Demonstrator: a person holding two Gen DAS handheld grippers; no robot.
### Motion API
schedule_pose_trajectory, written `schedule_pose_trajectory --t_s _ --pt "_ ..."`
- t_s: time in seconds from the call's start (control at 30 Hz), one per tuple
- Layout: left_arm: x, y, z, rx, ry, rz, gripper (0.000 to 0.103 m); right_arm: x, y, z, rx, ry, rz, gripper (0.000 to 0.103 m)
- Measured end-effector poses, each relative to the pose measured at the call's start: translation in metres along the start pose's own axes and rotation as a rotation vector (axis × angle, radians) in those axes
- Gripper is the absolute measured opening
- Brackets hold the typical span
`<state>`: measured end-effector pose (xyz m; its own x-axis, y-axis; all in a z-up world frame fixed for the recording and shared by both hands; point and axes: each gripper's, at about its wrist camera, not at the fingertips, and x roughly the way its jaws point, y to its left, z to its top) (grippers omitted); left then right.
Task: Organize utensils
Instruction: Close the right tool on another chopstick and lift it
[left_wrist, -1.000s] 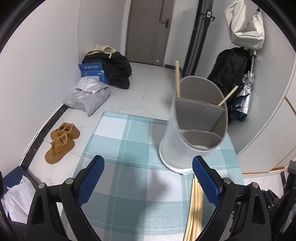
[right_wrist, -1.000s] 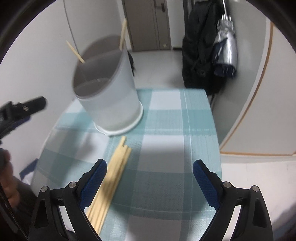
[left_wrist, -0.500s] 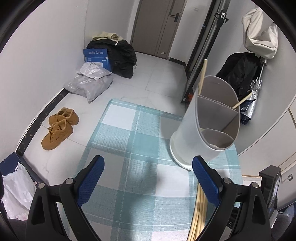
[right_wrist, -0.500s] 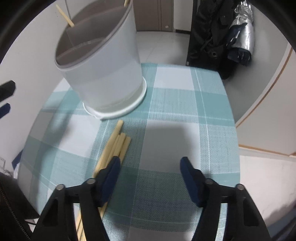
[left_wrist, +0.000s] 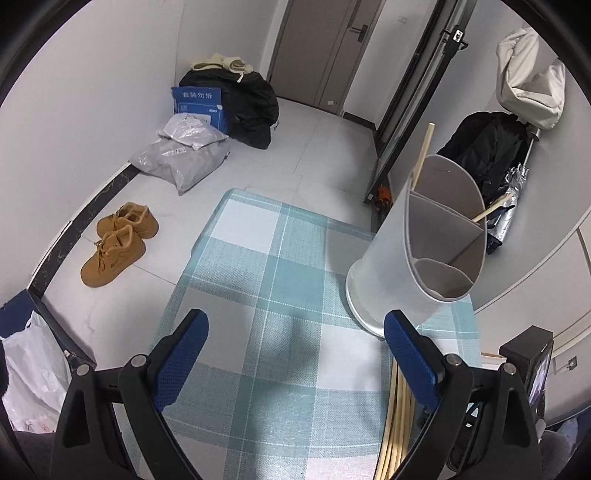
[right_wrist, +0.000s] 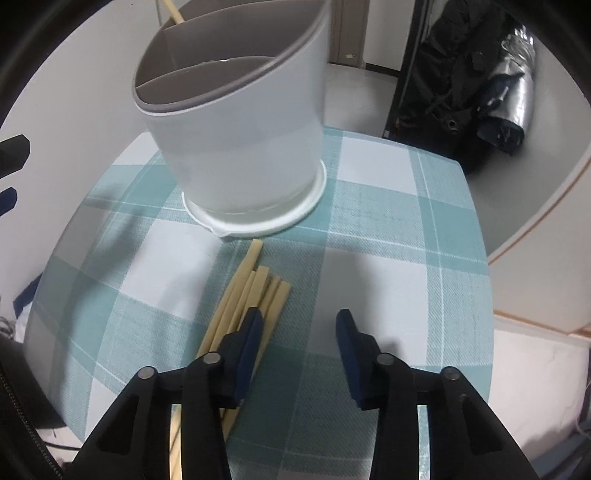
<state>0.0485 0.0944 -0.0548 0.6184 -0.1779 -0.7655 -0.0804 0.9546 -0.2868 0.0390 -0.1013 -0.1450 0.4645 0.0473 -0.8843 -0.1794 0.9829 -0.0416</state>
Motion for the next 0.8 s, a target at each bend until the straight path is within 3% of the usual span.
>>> schedule_pose_trajectory --t_s 0.13,0.2,0.27,0.7,0.8 --pt "0.001 0.003 0.0 -0.008 0.002 0.009 0.093 0.002 0.005 0.007 -0.011 0.018 0.013 0.025" --pt "0.002 0.004 0.0 -0.012 0.004 0.008 0.093 0.004 0.004 0.01 -0.007 0.035 0.031 0.01" --pt "0.003 0.005 0.001 -0.015 0.007 0.013 0.093 0.005 0.002 0.01 -0.009 0.045 0.037 0.005" --pt "0.0 0.007 0.002 -0.025 0.005 0.003 0.093 0.006 0.014 0.008 -0.115 0.035 -0.017 0.01" --pt "-0.001 0.007 0.002 -0.013 0.0 0.017 0.093 0.008 0.01 0.012 -0.114 0.036 0.004 0.009"
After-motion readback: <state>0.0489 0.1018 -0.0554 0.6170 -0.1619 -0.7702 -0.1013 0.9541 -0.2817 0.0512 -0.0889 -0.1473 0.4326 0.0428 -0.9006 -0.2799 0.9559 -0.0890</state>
